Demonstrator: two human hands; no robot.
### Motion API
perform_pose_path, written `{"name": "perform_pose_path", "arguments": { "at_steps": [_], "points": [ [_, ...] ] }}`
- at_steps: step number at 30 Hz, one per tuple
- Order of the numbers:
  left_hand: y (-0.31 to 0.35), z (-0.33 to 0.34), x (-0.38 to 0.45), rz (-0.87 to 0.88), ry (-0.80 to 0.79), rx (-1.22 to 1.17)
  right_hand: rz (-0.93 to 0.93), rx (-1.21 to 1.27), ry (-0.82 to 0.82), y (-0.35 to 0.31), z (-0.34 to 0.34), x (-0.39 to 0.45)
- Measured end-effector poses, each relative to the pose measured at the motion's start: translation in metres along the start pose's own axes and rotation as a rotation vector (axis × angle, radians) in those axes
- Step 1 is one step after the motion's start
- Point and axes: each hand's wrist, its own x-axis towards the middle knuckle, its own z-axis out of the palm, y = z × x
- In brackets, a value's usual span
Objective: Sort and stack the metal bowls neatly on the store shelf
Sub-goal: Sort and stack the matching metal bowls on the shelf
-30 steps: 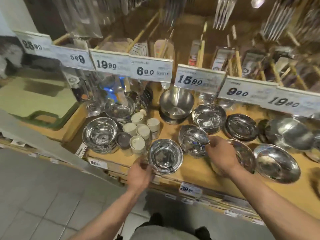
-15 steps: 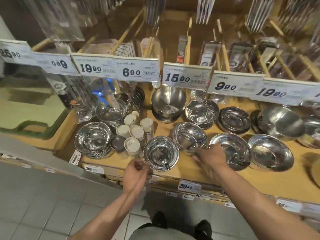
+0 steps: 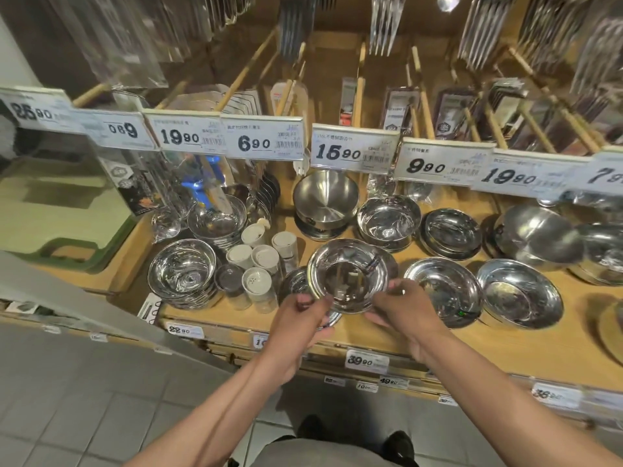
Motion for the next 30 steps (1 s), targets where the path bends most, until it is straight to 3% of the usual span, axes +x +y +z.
{"name": "perform_pose_path", "arguments": {
  "at_steps": [5,11,15,22,30],
  "points": [
    [0.003,0.001,-0.002,0.072,0.111,0.038,0.052,-0.135,-0.104,0.006,0.001,-0.005],
    [0.019,-0.041,0.006,0.036,0.025,0.228,-0.06,-0.305,-0.217,-0.01,-0.013,0.007],
    [0.026,-0.051,0.017,0.043,0.076,0.193,-0.098,-0.463,-0.312,-0.006,-0.004,0.01],
    [0.015,-0.054,0.018,0.046,0.082,0.086,-0.162,-0.547,-0.209,0.016,0.006,0.02],
    [-0.027,-0.074,0.026,-0.114,0.169,0.033,-0.018,-0.498,0.013,0.033,0.026,0.035]
  ]
}}
